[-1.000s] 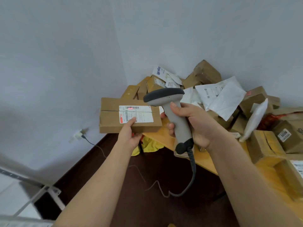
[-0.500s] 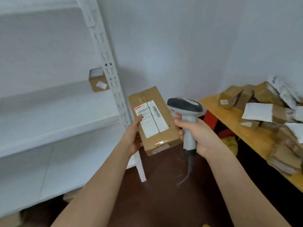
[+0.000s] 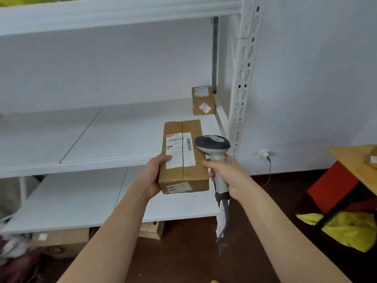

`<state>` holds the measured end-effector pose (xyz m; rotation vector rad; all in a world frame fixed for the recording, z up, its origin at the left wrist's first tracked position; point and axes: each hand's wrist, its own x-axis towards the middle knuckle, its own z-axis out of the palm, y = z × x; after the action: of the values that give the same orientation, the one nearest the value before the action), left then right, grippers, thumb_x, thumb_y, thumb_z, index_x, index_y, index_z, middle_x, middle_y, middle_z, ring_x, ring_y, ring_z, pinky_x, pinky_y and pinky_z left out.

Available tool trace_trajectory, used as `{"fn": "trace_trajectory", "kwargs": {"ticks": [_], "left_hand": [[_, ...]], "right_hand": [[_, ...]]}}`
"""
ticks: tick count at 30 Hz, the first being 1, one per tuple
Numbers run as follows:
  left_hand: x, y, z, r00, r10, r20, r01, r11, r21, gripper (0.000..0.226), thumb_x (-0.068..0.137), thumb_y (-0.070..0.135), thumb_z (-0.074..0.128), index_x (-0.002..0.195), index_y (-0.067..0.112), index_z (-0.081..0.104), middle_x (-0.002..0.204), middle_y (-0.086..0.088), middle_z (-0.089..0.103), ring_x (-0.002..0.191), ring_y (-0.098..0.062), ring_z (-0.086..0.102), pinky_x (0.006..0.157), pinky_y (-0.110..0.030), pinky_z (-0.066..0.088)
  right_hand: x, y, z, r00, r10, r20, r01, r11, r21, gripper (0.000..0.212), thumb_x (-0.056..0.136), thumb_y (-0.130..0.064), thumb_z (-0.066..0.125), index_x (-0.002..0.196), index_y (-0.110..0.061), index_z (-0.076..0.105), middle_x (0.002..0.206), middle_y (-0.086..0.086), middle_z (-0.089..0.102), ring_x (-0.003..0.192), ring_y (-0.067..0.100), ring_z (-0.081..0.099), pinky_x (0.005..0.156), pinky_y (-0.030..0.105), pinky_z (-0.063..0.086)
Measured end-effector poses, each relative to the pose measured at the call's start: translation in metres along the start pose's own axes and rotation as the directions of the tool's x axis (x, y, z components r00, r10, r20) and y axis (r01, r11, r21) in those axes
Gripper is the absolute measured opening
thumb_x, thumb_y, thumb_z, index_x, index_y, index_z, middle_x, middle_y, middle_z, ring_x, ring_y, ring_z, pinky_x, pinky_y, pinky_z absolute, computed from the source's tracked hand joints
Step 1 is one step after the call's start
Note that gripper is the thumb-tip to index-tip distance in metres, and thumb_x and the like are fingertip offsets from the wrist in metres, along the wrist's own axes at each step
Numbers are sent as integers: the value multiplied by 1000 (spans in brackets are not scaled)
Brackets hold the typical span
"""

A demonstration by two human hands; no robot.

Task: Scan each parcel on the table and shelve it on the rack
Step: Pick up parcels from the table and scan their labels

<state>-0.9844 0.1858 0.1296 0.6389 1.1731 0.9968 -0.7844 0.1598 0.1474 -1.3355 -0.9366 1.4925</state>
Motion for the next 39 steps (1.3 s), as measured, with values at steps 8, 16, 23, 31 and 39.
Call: {"fn": "trace_trajectory", "kwargs": {"ticks": [8, 16, 23, 31, 39], "left_hand": [[123, 40, 6, 999, -41, -11, 42, 990, 137, 33, 98, 35, 54, 127, 20, 62, 111, -6, 74, 102, -28, 71, 80, -42, 57], [192, 62, 45, 999, 32, 14, -35, 958, 284, 35, 98, 48, 50, 109, 17, 63, 109, 6, 66, 97, -11, 58, 94, -29, 44], [230, 50, 27, 911, -17, 411, -254, 763, 595, 135, 48, 24, 98, 144, 43, 4, 143, 6, 41, 133, -21, 43, 101, -40, 50], [251, 44, 52, 959, 205, 196, -284, 672, 684, 67, 86, 18, 74, 143, 9, 39, 129, -11, 58, 98, -23, 66, 63, -24, 55], [250, 38, 73, 977, 170, 125, -211, 743, 635, 73, 87, 7, 71, 148, 14, 31, 138, -8, 48, 119, -25, 52, 82, -31, 53]], "right_hand": [[106, -20, 5, 995, -37, -95, 33, 999, -38, 25, 91, -9, 66, 114, -15, 58, 85, 2, 65, 64, 12, 61, 64, 24, 49], [159, -34, -12, 989, 19, -146, -29, 998, -63, 25, 90, -8, 68, 112, -13, 58, 94, 7, 68, 74, 15, 68, 70, 26, 54], [166, -20, -1, 978, 63, -201, -71, 997, -36, 26, 88, -17, 72, 112, -21, 62, 109, 9, 71, 101, 26, 68, 89, 40, 56], [159, -29, -4, 960, -39, -277, 11, 995, -104, 26, 89, -17, 70, 113, -24, 62, 106, -1, 68, 98, 15, 61, 87, 35, 54], [131, -22, -17, 938, -29, -345, -19, 991, -136, 26, 88, -14, 71, 111, -22, 63, 103, 1, 69, 97, 16, 64, 72, 24, 54]]}}
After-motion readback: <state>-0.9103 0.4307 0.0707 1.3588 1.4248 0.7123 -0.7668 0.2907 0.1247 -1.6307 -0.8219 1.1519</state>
